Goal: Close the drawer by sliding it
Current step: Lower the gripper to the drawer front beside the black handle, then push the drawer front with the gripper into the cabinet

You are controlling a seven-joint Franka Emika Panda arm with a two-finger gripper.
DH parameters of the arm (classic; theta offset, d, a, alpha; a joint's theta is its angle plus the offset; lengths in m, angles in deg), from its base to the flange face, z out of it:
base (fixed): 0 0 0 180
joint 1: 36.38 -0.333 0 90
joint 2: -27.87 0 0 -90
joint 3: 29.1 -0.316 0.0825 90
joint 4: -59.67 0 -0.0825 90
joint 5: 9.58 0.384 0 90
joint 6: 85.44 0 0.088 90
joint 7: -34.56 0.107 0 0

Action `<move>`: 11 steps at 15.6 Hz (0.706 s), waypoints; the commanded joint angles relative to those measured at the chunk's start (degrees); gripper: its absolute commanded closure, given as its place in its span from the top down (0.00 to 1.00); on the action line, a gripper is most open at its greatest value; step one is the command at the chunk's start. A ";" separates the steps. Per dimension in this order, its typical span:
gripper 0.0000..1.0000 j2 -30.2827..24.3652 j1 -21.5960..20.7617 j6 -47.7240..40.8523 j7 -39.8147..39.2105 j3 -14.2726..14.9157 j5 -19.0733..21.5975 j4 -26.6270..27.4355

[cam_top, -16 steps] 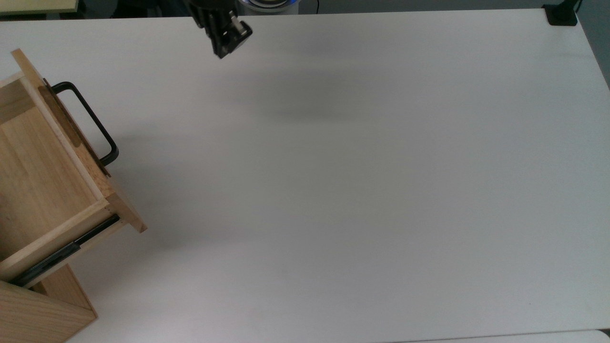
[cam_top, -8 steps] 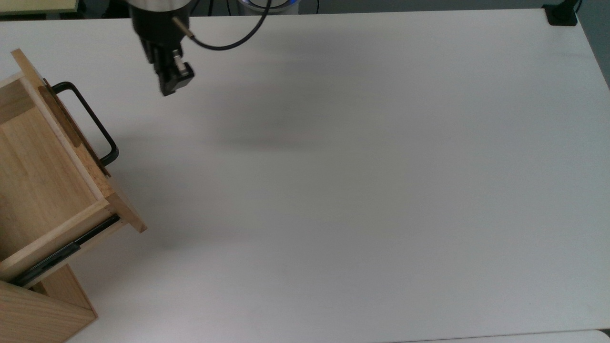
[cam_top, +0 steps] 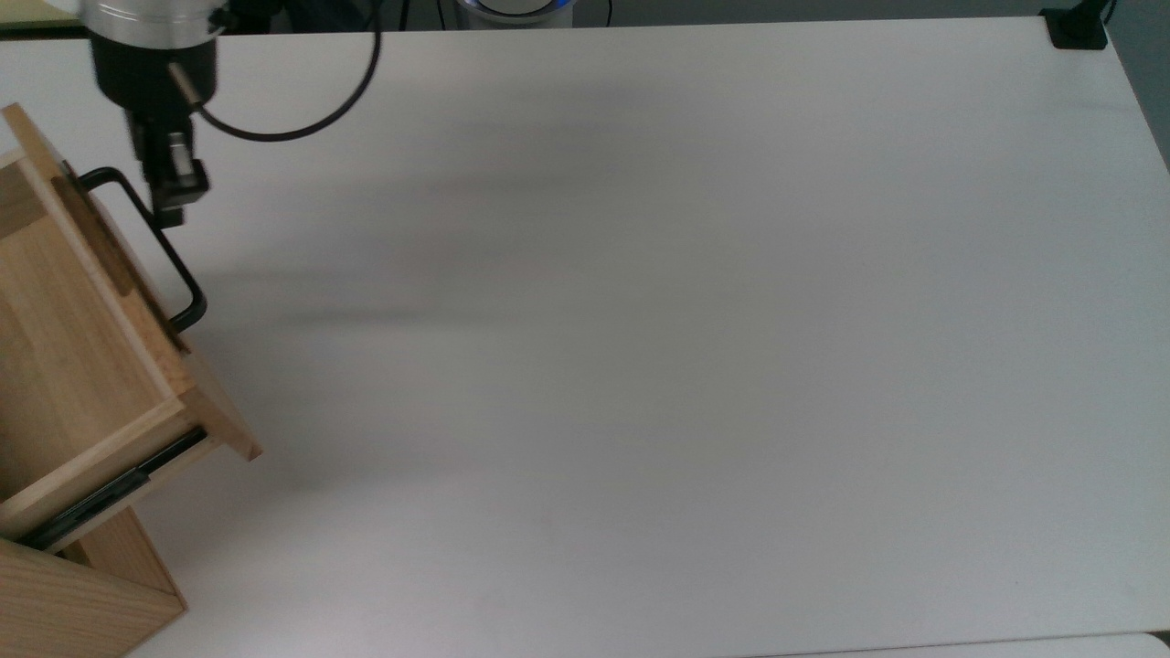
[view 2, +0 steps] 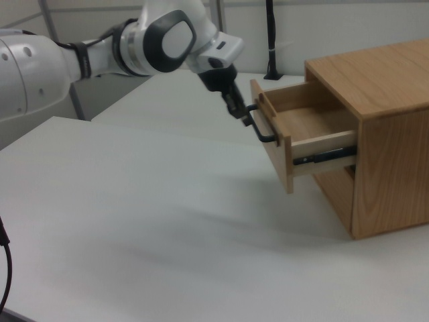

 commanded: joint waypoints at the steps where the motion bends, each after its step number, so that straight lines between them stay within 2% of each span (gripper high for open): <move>1: 0.02 3.20 0.19 4.73 1.14 1.87 -3.89 -1.63; 5: 0.02 6.80 0.19 8.08 1.05 4.68 -4.07 -4.52; 11: 0.02 9.01 1.86 12.55 1.14 5.83 -4.16 -5.77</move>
